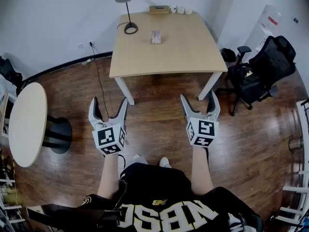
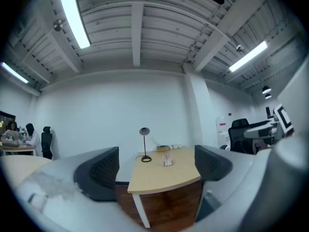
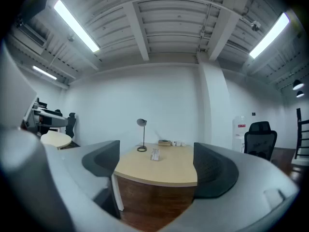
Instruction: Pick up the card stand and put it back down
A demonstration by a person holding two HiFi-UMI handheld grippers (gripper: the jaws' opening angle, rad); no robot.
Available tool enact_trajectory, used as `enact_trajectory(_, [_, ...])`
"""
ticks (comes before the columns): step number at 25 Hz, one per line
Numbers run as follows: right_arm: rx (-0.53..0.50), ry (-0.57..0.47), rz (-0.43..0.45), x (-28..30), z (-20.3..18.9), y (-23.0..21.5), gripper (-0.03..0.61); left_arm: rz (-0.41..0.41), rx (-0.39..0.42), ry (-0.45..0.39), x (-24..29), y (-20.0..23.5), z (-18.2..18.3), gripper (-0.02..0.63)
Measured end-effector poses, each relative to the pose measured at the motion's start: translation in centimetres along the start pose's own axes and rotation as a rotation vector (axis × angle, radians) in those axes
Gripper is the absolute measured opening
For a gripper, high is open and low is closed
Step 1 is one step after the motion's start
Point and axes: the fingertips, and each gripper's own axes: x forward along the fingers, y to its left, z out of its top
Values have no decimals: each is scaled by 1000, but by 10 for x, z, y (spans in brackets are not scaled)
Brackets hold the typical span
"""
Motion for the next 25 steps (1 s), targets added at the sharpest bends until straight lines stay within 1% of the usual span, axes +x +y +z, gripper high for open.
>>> enact_trajectory(3, [33, -6, 56, 12, -3, 10, 478, -4, -15, 19, 7, -5, -9, 499])
enact_trajectory(5, [33, 5, 93, 19, -9, 22, 477, 0, -16, 38, 13, -3, -17, 499])
enact_trajectory(8, [32, 1, 131, 35, -12, 30, 446, -11, -29, 43, 37, -1, -25, 498])
enact_trajectory(10, [22, -2, 127, 55, -11, 28, 428, -32, -33, 37, 62, -1, -27, 499])
enact_trajectory(13, [10, 8, 106, 90, -7, 22, 428, -62, -31, 52, 103, 1, -32, 499])
enact_trajectory(16, [-5, -23, 100, 127, 13, 24, 428, -82, -34, 51, 147, 12, -30, 499])
enact_trajectory(19, [-22, -66, 83, 170, 39, 28, 425, -109, -51, 11, 191, 25, -15, 499])
enact_trajectory(22, [-37, -77, 95, 206, 53, 42, 423, -138, -43, -16, 221, 34, -1, 499])
enact_trajectory(25, [-56, -66, 99, 225, 49, 52, 419, -167, -34, -6, 241, 35, -8, 499])
